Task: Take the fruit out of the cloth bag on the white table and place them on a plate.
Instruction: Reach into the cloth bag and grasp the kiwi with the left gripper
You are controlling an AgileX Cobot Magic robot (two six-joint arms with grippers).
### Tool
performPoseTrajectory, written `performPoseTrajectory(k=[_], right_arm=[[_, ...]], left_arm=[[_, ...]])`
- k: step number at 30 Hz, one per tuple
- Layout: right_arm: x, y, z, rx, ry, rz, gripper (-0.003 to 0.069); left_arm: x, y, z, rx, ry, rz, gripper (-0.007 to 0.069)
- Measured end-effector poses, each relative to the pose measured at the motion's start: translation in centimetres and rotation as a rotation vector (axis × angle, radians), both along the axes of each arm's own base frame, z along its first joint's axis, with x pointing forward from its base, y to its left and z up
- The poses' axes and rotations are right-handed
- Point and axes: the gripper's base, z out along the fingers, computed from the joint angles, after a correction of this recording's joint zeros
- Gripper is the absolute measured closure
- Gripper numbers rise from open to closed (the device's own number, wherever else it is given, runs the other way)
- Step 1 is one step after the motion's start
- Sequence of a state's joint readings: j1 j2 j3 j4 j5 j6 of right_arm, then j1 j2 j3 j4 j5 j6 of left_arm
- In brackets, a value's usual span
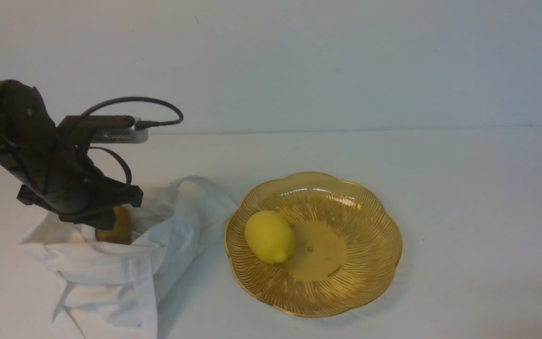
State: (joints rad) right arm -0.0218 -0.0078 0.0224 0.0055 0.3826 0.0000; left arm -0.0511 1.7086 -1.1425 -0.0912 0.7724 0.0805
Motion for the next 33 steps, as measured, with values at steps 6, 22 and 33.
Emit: performPoseTrajectory(k=[6,22,33], right_arm=[[0.0,0.0,0.0,-0.005,0.000,0.000,0.0622],[0.0,0.0,0.0,-0.005,0.000,0.000,0.0622],[0.0,0.0,0.0,-0.005,0.000,0.000,0.0622]], left_arm=[[1.2,0.1,-1.4,0.023,-0.035,-0.002,0.0466],[2.7,0.6,-4.5,0.082,-0.039,-0.005,0.0034],[2.4,0.6,-3.9,0.097,0.016,-0.015,0.0221]])
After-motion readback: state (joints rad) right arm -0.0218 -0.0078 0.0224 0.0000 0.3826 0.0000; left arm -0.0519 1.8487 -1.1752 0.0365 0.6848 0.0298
